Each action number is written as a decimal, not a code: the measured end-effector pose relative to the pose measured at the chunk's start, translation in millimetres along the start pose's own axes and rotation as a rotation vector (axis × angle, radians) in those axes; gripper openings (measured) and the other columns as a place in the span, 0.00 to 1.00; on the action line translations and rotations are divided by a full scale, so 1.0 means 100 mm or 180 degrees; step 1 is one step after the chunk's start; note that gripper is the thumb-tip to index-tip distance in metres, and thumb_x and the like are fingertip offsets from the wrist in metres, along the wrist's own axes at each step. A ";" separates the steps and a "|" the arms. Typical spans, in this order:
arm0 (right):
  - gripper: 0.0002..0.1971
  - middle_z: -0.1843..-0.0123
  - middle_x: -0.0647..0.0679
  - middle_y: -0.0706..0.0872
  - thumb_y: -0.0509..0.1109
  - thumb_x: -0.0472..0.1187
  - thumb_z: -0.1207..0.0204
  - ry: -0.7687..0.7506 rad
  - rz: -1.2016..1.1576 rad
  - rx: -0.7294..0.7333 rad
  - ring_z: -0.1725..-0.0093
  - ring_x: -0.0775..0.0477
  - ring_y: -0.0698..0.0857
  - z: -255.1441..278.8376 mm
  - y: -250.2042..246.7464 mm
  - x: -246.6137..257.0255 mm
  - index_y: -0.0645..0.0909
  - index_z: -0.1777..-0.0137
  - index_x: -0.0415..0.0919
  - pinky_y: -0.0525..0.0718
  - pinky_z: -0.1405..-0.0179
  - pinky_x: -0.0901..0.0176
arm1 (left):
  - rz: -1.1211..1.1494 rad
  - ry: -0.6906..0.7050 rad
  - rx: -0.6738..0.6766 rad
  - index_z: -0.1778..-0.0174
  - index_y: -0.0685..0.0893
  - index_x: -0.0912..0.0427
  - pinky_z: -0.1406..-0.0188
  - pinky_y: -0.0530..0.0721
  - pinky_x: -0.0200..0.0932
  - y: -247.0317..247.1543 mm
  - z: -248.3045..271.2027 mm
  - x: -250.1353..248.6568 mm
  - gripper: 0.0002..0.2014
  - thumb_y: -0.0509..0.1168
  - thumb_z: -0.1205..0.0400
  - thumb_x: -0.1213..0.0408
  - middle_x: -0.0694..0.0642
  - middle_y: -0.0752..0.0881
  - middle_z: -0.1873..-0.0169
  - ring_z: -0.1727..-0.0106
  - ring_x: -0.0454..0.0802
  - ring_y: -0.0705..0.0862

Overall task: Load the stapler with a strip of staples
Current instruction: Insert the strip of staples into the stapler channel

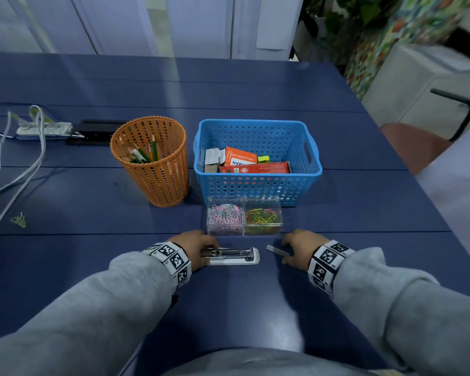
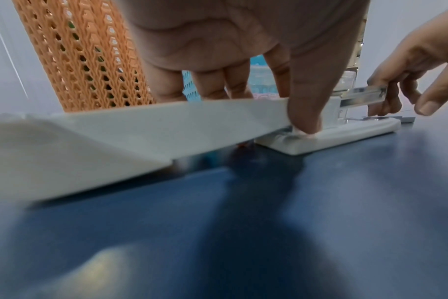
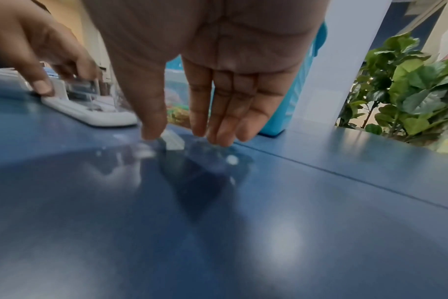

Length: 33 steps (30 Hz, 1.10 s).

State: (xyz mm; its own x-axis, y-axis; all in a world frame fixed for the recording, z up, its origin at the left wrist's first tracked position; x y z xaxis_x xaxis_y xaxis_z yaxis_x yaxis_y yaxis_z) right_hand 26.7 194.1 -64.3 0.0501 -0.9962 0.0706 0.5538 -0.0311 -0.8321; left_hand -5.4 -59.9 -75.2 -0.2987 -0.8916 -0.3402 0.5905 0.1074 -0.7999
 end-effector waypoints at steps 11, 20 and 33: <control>0.05 0.59 0.49 0.81 0.67 0.44 0.31 -0.0033 -0.0908 -0.0510 0.56 0.42 0.82 0.13 -0.10 0.13 0.73 0.60 0.47 0.83 0.55 0.53 | 0.0066 0.0031 -0.0013 0.36 0.78 0.46 0.34 0.78 0.50 0.02 0.01 0.02 0.19 0.68 0.24 0.59 0.56 0.79 0.37 0.36 0.57 0.79; 0.11 0.57 0.50 0.80 0.70 0.40 0.27 -0.0667 -0.1181 -0.0776 0.58 0.52 0.77 0.13 -0.26 0.57 0.84 0.46 0.39 0.74 0.57 0.65 | 0.0035 0.0049 0.0006 0.38 0.78 0.44 0.35 0.80 0.54 0.02 0.04 0.01 0.18 0.69 0.24 0.58 0.56 0.80 0.39 0.38 0.57 0.80; 0.14 0.41 0.39 0.86 0.67 0.39 0.27 -0.0781 -0.0034 -0.0265 0.42 0.38 0.82 0.10 -0.38 0.80 0.81 0.43 0.36 0.85 0.42 0.49 | -0.0026 -0.0021 0.0057 0.37 0.77 0.43 0.36 0.81 0.55 0.01 0.06 -0.01 0.19 0.68 0.24 0.58 0.57 0.79 0.38 0.37 0.58 0.79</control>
State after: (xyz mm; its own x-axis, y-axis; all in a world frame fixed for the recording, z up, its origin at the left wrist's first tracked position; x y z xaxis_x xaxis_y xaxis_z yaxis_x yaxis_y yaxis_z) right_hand 17.9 116.5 -21.4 0.2505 -0.9467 0.2025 0.4854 -0.0581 -0.8723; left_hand 0.1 -61.3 -73.1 -0.2987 -0.8953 -0.3304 0.6015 0.0922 -0.7935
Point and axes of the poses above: each hand's wrist, its own z-axis away from the middle knuckle, its own y-axis out of the palm, x = y × z, the point moved 1 cm from there along -z, towards the middle knuckle
